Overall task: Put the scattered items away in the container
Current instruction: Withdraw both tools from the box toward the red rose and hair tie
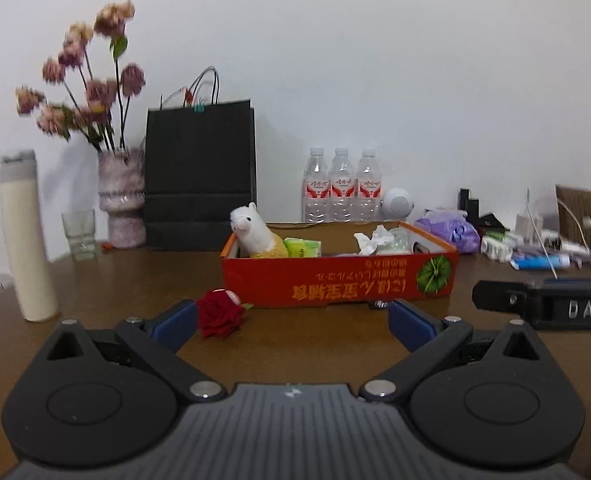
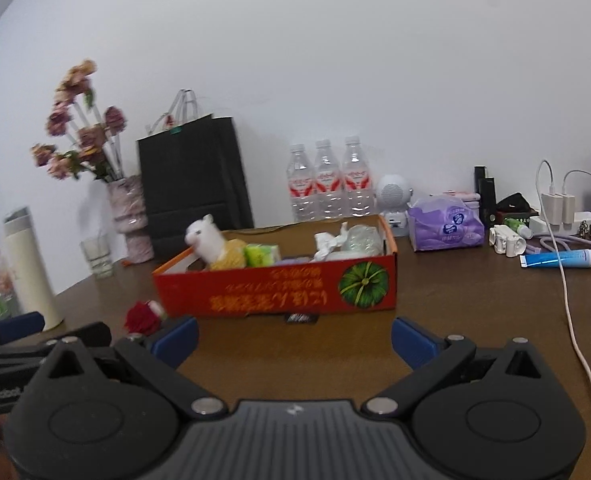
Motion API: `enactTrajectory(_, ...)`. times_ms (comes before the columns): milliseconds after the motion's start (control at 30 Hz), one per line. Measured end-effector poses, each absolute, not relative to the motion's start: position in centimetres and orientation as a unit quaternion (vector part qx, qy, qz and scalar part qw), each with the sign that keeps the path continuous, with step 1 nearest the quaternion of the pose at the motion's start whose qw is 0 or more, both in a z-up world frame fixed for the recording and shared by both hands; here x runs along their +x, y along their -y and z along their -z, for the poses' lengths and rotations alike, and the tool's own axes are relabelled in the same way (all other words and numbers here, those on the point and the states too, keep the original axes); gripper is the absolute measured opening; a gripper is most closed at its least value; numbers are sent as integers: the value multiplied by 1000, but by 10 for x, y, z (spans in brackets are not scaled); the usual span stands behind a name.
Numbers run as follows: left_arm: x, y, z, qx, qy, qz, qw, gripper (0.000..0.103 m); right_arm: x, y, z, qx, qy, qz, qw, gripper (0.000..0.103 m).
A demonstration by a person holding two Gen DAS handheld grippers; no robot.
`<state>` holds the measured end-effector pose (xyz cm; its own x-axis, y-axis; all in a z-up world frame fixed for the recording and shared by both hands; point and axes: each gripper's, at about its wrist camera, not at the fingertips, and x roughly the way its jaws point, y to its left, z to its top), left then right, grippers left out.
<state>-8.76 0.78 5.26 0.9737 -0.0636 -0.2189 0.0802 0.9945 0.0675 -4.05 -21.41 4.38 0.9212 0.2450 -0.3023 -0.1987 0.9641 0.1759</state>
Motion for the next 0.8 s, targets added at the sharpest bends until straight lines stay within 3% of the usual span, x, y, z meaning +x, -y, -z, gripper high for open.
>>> enactTrajectory(267,-158,-29,-56,0,-44,4,999,103,-114,220,-46,62,-132,-107,983,103)
enactTrajectory(800,-224,-17,-52,-20,-43,0,999,103,-206,217,-34,71,-122,-115,983,103)
